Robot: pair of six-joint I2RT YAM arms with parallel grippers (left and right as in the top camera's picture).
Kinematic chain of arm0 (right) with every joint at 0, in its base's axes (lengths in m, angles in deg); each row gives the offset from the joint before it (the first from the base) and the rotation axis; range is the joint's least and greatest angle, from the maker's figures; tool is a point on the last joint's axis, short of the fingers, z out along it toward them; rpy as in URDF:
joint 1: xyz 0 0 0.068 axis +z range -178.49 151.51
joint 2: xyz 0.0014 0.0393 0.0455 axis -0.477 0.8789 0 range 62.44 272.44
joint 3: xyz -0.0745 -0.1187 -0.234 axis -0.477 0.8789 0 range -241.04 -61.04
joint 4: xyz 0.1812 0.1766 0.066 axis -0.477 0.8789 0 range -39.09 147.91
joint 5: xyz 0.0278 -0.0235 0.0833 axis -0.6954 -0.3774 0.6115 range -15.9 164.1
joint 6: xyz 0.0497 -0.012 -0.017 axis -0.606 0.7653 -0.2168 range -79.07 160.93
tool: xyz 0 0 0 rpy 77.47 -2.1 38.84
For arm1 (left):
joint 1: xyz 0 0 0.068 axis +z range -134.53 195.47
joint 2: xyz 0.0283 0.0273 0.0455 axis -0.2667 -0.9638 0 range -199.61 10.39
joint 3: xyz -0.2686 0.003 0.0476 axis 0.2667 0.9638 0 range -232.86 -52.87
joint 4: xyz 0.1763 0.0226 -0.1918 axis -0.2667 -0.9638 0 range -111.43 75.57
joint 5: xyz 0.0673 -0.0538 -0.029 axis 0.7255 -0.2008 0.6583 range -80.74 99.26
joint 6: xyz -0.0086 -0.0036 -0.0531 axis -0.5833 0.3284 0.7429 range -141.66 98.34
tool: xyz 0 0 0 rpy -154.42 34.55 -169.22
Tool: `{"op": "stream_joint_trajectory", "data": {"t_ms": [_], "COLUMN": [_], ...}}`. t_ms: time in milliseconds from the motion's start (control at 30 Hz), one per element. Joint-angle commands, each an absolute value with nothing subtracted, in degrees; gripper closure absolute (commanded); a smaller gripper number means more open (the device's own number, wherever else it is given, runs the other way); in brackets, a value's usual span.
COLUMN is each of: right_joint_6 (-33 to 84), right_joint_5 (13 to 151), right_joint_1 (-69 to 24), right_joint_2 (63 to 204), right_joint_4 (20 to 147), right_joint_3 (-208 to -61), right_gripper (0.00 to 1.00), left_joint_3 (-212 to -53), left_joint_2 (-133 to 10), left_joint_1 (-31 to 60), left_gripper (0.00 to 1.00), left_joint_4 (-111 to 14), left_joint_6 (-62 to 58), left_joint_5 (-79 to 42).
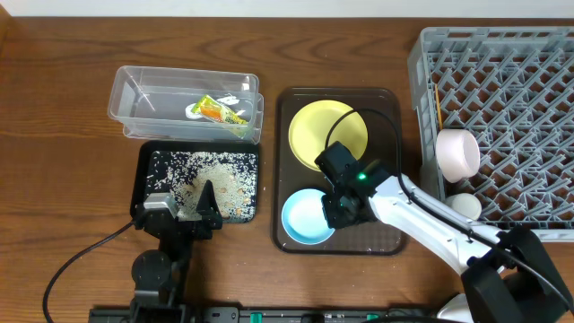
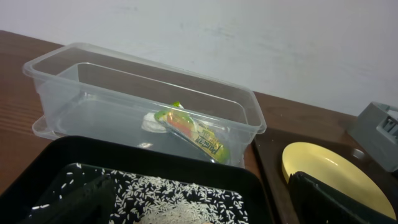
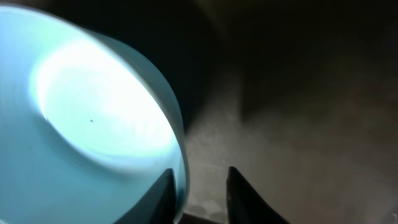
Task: Sort waste into correct bins and load items into the dishwasher rack
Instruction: 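Reach the right gripper to the blue bowl and grasp it, then carry the blue bowl into the rack and release it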
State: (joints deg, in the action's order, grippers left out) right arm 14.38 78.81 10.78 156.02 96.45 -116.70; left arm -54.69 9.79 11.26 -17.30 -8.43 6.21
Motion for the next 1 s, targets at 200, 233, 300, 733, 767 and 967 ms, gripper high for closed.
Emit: {"op": "stream_joint_trajectory", "data": {"t_ms": [200, 233, 300, 733, 767, 967], "right_joint_6": [13.5, 13.5, 12.8, 16.4, 17.7, 27.0], "right_joint_5": [70.8, 67.8, 60.9, 15.5, 15.1, 15.1], "right_joint_1": [9.7, 9.1, 7.5, -8.7, -9.9, -18.3], "right_joint_2": [153.5, 152.2, 149.1, 135.2, 135.6, 140.9], "right_joint_4": [99.7, 101.2, 104.0, 92.8, 91.2, 80.2], "right_joint_3": [-118.1, -119.3, -121.7, -130.1, -130.1, -130.1], "right_gripper": [0.99, 0.99, 0.99, 0.99, 0.99, 0.99], "left_joint_3": [-53.1, -53.1, -53.1, -53.1, -53.1, -53.1], "left_joint_2": [10.2, 10.2, 10.2, 10.2, 10.2, 10.2], "left_joint_1": [11.5, 11.5, 11.5, 11.5, 11.5, 11.5], "left_gripper": [0.09, 0.09, 0.09, 0.09, 0.09, 0.09], "left_joint_4": [-18.2, -18.2, -18.1, -18.1, -18.2, -18.1], "left_joint_6": [-9.0, -9.0, -9.0, -9.0, -9.0, -9.0], "left_joint_5": [6.3, 6.3, 6.3, 6.3, 6.3, 6.3]}}
